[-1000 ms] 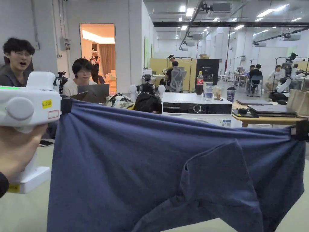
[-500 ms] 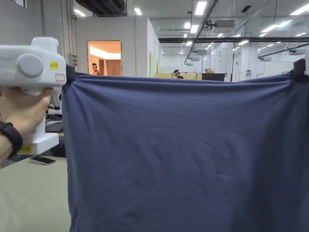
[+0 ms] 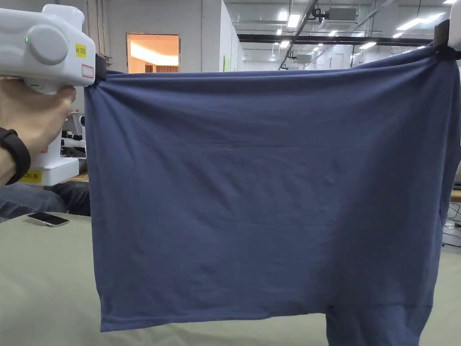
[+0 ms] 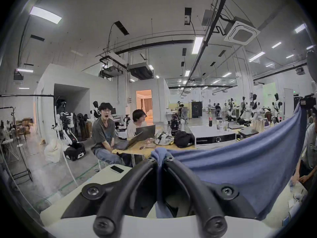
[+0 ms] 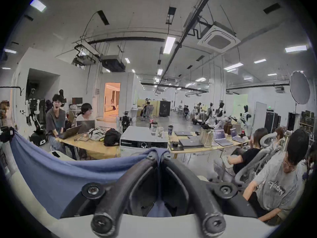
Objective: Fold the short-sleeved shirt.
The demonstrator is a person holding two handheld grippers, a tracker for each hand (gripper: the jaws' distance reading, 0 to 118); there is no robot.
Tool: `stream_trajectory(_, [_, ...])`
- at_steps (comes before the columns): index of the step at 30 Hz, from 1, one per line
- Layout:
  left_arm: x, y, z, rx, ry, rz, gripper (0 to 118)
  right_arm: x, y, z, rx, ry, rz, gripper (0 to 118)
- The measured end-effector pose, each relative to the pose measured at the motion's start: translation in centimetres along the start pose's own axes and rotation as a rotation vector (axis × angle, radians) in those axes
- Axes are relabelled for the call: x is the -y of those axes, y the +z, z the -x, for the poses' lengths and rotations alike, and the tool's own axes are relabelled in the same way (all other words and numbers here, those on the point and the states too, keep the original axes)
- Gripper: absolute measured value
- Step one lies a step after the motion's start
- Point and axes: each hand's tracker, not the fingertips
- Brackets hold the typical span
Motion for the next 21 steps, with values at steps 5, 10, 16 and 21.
stream_trajectory(5, [-0.1,-1.4,-0.1,-0.015,-0.027,0.005,0,-0.7,-1.2,0.5,0.001,0.000,-0.029,0])
stream_trajectory(10, [1.4,-2.8,-0.6,-0.016,-0.025,0.009,0,-0.1,-2.7,1.1,0.002,0.003,-0.038,0])
stream_trajectory(16, [9.0,-5.4,0.0,0.046,0.008,0.180,0,7.3,-4.9,1.7,-0.063,-0.020,0.123,0])
stream_trajectory(21, [14.9,0.7,1.0,0.148,0.064,0.201,0,14.0,-1.0,-0.3,-0.133,-0.098,0.179,0])
